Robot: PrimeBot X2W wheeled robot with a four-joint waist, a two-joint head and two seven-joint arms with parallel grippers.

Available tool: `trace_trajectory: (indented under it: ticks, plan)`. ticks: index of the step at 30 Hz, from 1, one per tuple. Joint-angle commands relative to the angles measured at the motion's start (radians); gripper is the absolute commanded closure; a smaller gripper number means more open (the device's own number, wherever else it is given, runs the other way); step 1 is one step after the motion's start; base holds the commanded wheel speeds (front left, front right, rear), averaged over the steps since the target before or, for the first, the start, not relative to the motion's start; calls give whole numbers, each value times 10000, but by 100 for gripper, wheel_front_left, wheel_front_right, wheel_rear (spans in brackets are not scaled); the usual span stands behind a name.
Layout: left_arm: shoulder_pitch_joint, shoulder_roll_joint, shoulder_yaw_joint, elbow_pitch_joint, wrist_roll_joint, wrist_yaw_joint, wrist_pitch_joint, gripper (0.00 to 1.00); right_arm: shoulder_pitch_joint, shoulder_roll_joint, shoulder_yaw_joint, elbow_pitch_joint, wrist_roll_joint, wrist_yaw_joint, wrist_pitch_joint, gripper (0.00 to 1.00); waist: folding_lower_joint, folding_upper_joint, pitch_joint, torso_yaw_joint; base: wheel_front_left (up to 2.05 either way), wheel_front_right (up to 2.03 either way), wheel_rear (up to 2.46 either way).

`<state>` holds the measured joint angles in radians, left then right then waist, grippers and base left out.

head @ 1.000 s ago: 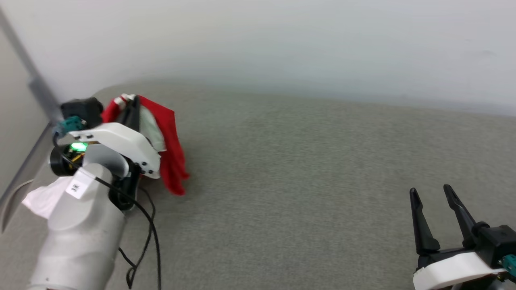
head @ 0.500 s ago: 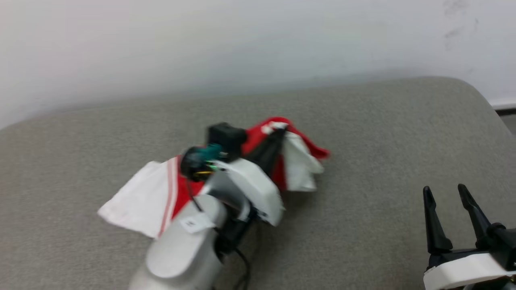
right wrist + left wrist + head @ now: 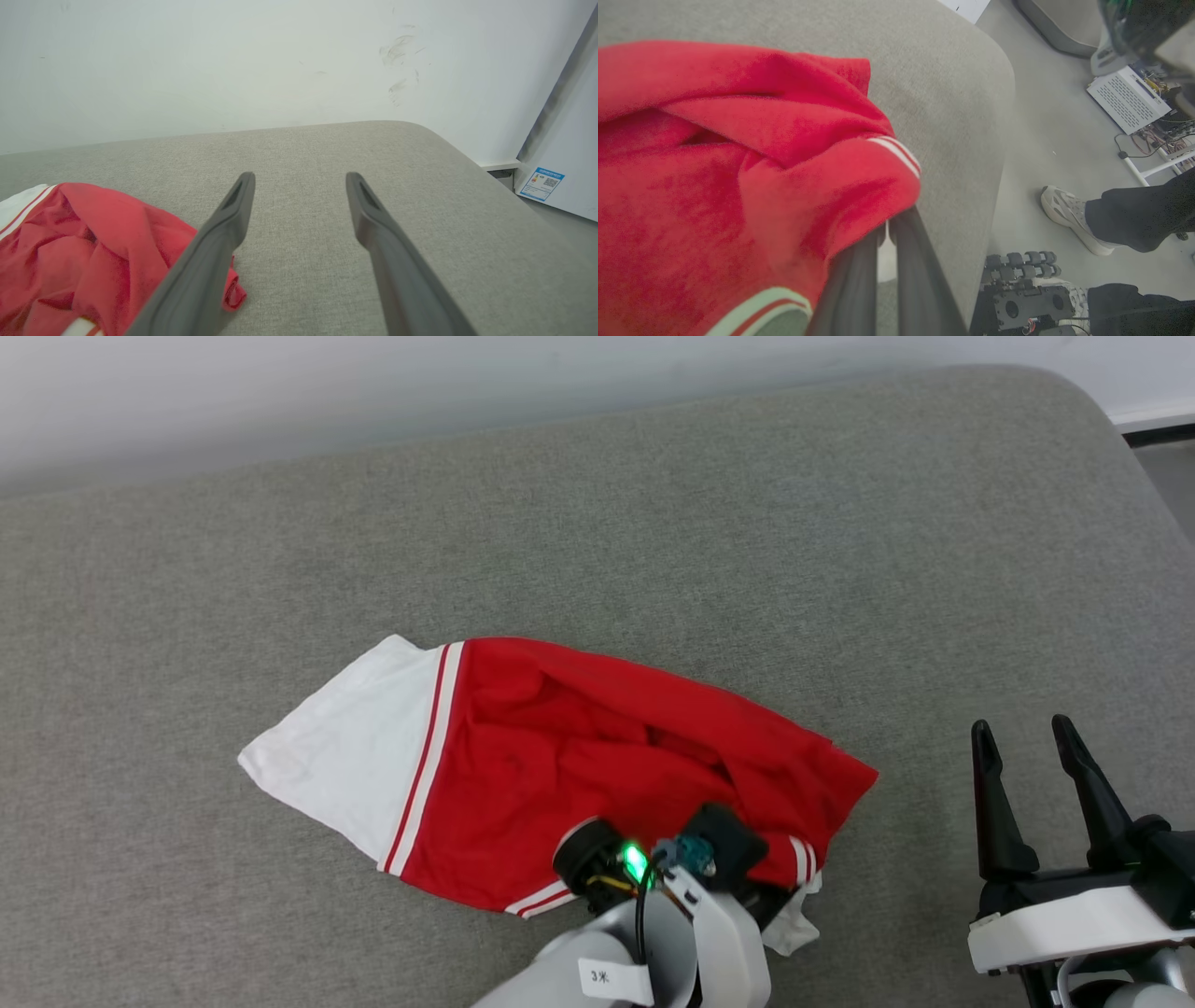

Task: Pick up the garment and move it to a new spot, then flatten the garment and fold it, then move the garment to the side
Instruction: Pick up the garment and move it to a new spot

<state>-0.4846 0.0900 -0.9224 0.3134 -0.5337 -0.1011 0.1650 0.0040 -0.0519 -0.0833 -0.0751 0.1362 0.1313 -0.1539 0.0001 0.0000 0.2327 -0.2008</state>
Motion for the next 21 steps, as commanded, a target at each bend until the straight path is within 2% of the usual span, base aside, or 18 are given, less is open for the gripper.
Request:
trace_trajectory:
  ticks: [1, 4, 5, 6, 16, 21]
  plan:
    - [210, 48, -124, 132, -48, -59, 33, 100, -123, 25, 3, 66, 10, -10, -72, 0, -1, 0, 92, 57, 0, 0, 0]
    - [382, 153, -282, 356, -105, -119, -88, 100, -243, 24, -46, 187, -52, -10, -149, 0, -1, 0, -30, 223, 0, 0, 0]
    - [426, 153, -293, 372, -113, -106, -165, 82, -251, 24, -88, 217, -65, -10, -144, 0, -1, 0, -98, 296, 0, 0, 0]
    - [502, 139, -344, 247, 2, -91, -559, 0, -193, 26, -236, 255, -199, -10, -82, 0, -1, 0, -412, 580, 0, 0, 0]
    - [889, 233, -66, -641, 175, 341, -1947, 0, 233, 26, -468, -2, -577, -12, 302, 0, -1, 0, -1553, 1444, 0, 0, 0]
    - [1247, 494, 593, -1125, 110, 942, -2843, 0, 601, 24, -540, -233, -602, -10, 644, 0, -1, 0, -2065, 1814, 0, 0, 0]
